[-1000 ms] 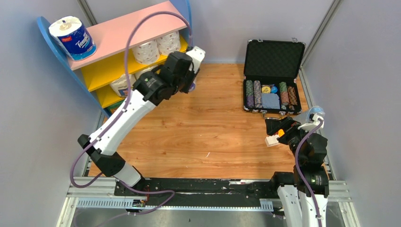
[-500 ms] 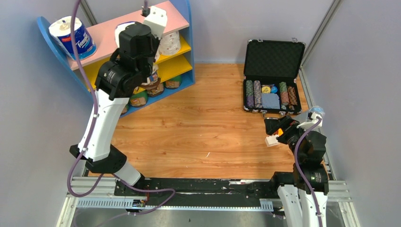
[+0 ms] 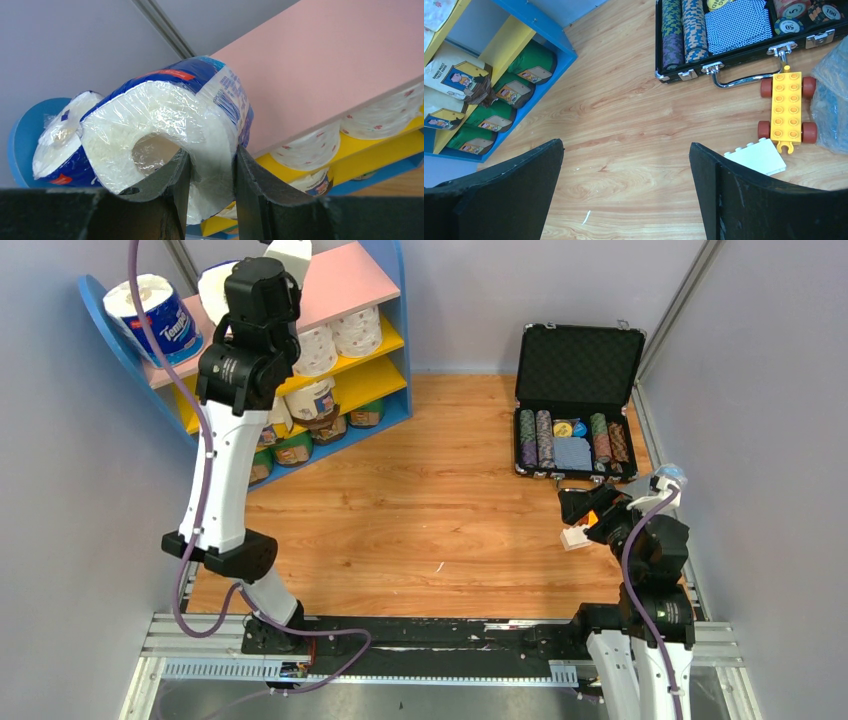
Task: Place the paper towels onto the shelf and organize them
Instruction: Place the paper towel on the shelf.
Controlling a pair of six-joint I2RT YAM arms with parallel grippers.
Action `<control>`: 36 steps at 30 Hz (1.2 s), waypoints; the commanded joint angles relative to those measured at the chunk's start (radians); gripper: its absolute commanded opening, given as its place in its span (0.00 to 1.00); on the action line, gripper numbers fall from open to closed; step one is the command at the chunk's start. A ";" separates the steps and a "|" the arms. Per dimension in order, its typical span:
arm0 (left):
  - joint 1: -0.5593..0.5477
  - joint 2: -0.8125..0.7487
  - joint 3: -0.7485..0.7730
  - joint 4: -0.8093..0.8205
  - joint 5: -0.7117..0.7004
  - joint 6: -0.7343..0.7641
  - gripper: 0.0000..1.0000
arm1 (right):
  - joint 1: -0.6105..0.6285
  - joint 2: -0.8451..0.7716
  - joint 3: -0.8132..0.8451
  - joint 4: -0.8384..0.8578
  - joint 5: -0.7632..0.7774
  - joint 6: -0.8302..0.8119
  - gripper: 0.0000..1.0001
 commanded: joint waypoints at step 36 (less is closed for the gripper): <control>0.197 0.121 0.163 0.184 0.126 0.019 0.66 | -0.003 0.048 -0.001 0.030 0.008 0.004 1.00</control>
